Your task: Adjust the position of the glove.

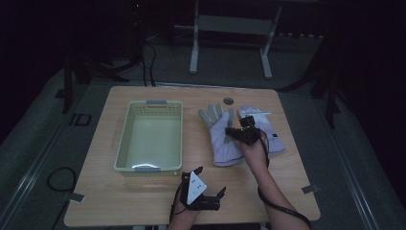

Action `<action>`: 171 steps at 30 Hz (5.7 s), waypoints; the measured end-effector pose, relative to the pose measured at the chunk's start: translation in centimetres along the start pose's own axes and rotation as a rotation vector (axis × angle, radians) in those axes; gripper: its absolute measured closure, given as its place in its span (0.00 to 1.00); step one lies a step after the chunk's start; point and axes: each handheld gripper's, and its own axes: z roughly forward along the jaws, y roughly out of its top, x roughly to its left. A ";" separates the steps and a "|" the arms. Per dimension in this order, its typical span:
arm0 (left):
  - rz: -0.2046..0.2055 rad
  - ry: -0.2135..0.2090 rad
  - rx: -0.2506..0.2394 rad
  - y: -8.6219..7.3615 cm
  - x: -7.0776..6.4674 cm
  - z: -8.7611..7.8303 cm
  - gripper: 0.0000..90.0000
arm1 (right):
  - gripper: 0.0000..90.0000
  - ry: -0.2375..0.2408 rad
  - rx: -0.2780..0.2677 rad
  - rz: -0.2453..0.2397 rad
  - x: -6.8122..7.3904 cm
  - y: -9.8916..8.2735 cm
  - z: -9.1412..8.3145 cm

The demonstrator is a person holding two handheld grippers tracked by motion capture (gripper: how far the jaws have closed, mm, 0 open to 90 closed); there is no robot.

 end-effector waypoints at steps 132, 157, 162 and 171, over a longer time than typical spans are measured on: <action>0.000 -0.006 -0.001 0.0 0.0 -0.1 0.00 | 0.88 -0.168 -0.003 0.080 -12.4 -1.4 -10.3; 0.003 -0.006 0.000 0.0 0.0 0.0 0.00 | 0.85 -0.220 0.101 0.109 -14.8 -7.7 -7.9; 0.004 -0.006 -0.001 0.0 -0.1 0.0 0.00 | 0.76 -0.225 0.097 0.092 -14.8 -7.5 -7.6; 0.006 -0.009 0.003 0.0 -0.1 0.0 0.00 | 0.57 -0.203 0.062 -0.034 -14.4 -6.8 -9.0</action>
